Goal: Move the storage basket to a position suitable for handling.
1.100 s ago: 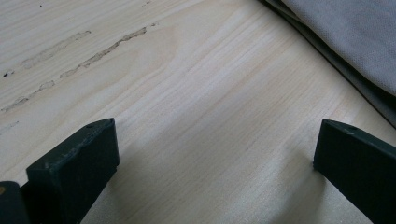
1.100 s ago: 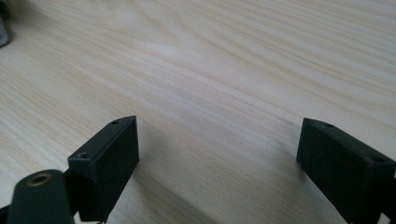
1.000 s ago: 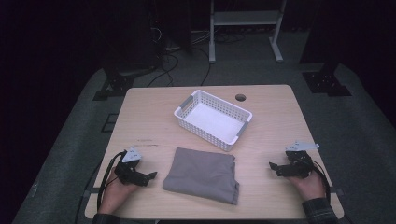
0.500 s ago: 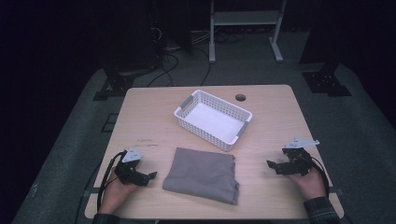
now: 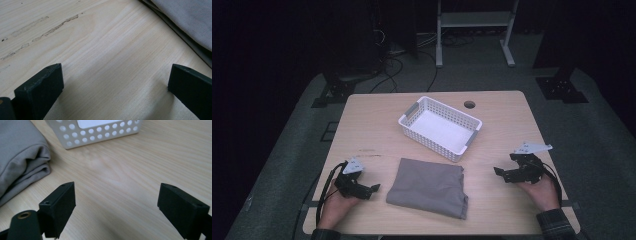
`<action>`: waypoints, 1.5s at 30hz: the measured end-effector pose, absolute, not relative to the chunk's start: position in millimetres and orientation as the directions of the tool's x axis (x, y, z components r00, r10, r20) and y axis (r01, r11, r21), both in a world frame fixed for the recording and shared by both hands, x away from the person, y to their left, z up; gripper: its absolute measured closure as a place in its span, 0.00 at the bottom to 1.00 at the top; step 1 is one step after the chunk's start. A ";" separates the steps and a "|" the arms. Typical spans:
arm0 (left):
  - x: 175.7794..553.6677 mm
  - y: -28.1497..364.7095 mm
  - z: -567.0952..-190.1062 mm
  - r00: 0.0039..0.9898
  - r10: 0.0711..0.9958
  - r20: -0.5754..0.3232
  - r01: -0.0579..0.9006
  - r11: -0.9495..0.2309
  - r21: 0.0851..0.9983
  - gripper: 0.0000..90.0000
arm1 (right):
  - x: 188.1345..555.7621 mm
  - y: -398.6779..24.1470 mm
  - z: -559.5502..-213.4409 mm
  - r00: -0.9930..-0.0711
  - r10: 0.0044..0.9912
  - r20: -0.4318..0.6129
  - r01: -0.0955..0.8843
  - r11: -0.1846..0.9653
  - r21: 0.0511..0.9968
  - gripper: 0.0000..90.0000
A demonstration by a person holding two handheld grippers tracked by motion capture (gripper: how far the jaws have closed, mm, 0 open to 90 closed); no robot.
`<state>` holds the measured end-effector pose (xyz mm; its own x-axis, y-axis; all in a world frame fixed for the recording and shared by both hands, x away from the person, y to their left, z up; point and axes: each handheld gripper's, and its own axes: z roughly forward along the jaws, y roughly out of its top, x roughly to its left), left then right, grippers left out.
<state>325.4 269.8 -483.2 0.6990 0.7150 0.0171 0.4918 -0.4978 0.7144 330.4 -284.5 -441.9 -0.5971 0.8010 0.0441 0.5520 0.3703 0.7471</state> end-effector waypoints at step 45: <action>325.4 269.8 -483.2 0.699 0.715 0.017 0.492 -0.498 0.714 0.00 | 363.4 -225.0 -400.2 -0.719 0.692 0.060 0.456 0.405 0.793 0.31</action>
<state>325.4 269.8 -483.2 0.6987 0.7152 0.0172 0.4920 -0.4978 0.7142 363.4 -225.0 -400.2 -0.7191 0.6924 0.0597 0.4557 0.4049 0.7927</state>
